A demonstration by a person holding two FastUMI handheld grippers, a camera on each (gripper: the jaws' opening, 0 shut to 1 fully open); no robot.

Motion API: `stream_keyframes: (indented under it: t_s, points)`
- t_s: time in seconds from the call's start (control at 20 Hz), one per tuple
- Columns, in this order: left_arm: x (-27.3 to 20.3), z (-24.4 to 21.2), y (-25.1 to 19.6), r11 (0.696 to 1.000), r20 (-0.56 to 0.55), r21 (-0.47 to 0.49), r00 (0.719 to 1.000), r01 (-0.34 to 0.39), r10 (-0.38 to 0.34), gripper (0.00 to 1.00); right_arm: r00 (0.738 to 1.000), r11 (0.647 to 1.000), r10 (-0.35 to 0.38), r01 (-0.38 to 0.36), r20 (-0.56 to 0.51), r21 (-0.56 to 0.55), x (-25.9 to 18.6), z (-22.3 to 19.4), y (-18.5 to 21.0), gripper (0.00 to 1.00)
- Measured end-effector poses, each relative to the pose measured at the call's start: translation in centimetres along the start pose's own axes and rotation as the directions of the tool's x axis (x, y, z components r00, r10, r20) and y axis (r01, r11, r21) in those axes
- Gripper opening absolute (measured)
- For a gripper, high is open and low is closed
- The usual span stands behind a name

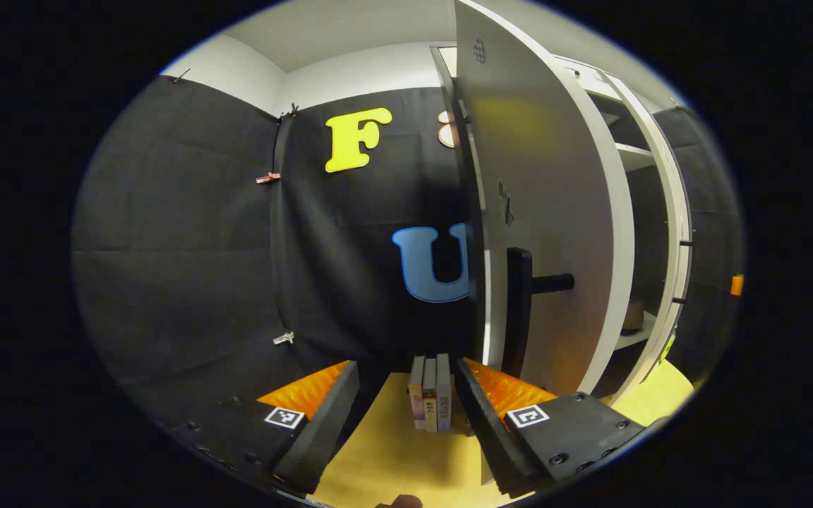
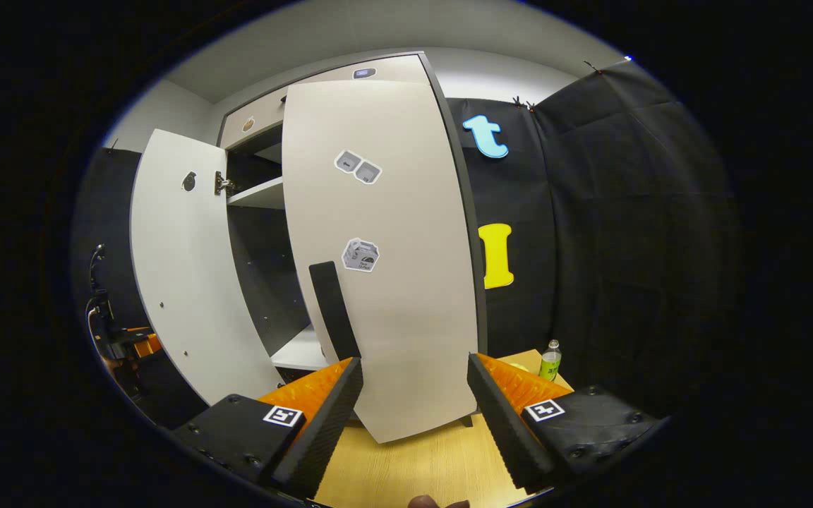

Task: Grab one shoe with the right hand and put it into the shoe cabinet, grab the other shoe with the left hand and put it into the shoe cabinet; then close the right door with the right hand and the left door with the left hand.

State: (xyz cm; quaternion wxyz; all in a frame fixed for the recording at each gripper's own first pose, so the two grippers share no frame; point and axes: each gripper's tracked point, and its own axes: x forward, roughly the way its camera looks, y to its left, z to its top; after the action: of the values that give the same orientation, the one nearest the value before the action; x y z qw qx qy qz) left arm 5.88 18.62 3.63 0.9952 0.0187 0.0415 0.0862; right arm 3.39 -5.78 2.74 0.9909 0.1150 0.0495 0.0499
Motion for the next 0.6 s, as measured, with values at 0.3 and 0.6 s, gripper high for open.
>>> stream_keyframes:
  t_s: [0.3, 0.6]
  points:
    - [-0.5, 0.3, -6.9, 0.994, 0.011, -0.022, 0.995, 0.104, -0.104, 0.89, 1.000, 1.000, 0.012, -0.012, 0.002, 0.014, -0.3, 0.2, -0.1, 0.98]
    - [0.3, 0.4, -15.2, 0.973, 0.012, -0.011, 0.973, 0.229, -0.229, 0.90, 0.999, 0.999, 0.038, -0.038, 0.005, 0.033, -0.1, 0.4, 0.9, 0.98]
